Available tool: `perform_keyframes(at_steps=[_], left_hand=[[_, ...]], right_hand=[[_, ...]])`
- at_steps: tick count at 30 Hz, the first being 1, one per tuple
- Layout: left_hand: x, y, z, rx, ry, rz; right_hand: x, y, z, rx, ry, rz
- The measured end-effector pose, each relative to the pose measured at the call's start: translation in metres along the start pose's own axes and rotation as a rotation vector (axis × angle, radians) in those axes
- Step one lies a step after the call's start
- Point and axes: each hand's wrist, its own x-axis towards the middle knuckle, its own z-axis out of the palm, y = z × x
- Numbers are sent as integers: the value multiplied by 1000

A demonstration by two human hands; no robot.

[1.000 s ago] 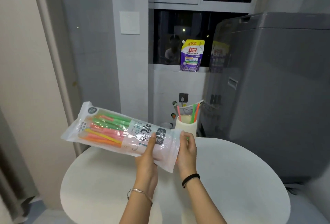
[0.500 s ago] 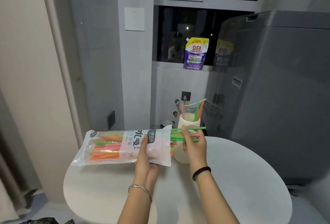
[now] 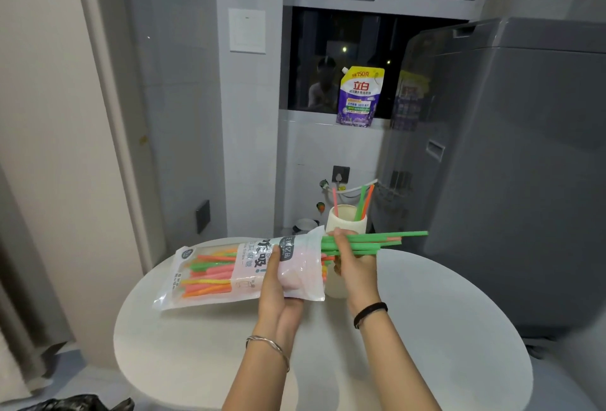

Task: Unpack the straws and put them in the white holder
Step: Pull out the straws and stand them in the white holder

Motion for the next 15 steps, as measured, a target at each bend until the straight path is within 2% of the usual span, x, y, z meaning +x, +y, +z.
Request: perform_keyframes(at_steps=[4,10,13,15], left_hand=[[3,5,-1,-10,-11,3],[1,-4,11,-16,-20,-27],[4,-5,18,-41,-7,-38],[6,-4,23,-58,-9,-44]], right_hand=[[5,-7,-7,45,169,-112],[1,-9,9,44,-31,-35],[9,-15,9,69,55,-70],[21,-23,2,-26,109,-127]])
